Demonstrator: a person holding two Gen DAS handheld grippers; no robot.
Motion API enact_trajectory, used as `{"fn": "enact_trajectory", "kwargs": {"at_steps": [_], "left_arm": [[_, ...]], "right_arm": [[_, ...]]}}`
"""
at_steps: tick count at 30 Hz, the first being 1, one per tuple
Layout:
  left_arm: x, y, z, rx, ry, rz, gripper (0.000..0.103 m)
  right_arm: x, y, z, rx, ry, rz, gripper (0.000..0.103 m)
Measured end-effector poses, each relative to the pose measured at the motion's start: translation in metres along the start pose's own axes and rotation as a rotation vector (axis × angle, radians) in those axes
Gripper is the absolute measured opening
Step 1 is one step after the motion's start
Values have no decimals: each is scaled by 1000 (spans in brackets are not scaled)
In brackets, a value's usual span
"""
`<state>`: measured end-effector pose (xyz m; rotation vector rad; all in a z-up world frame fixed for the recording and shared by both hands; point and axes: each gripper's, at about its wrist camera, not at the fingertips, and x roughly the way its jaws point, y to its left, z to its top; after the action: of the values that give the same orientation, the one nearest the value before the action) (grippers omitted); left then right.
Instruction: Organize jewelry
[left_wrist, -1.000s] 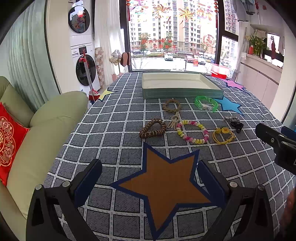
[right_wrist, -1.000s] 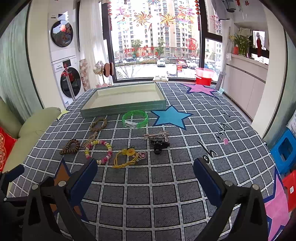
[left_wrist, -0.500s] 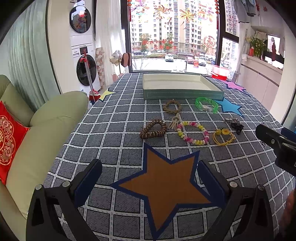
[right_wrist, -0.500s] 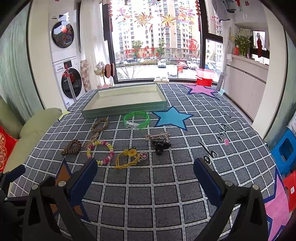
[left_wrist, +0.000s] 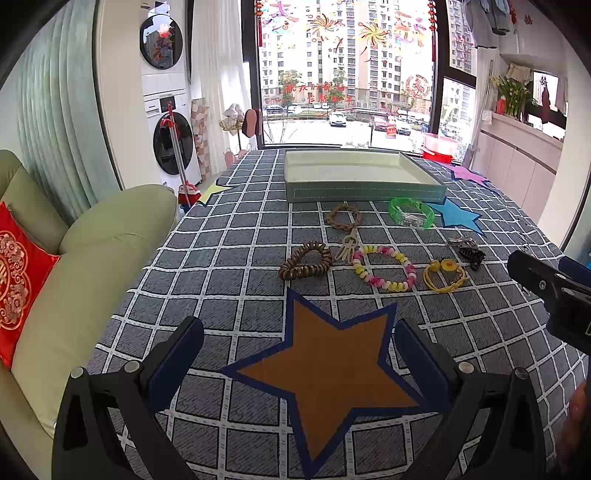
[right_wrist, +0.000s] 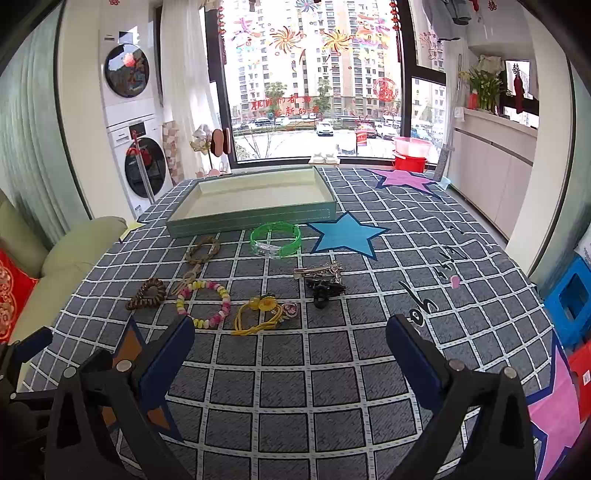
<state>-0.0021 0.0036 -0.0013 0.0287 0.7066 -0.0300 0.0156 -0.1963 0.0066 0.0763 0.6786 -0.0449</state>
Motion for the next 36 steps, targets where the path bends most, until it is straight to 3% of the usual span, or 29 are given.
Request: {"fn": "enact_trajectory", "kwargs": {"at_steps": [36], "left_arm": [[0,0,0,0,-5,0,103]], "right_arm": [[0,5,-1,5,2,7,103]]}}
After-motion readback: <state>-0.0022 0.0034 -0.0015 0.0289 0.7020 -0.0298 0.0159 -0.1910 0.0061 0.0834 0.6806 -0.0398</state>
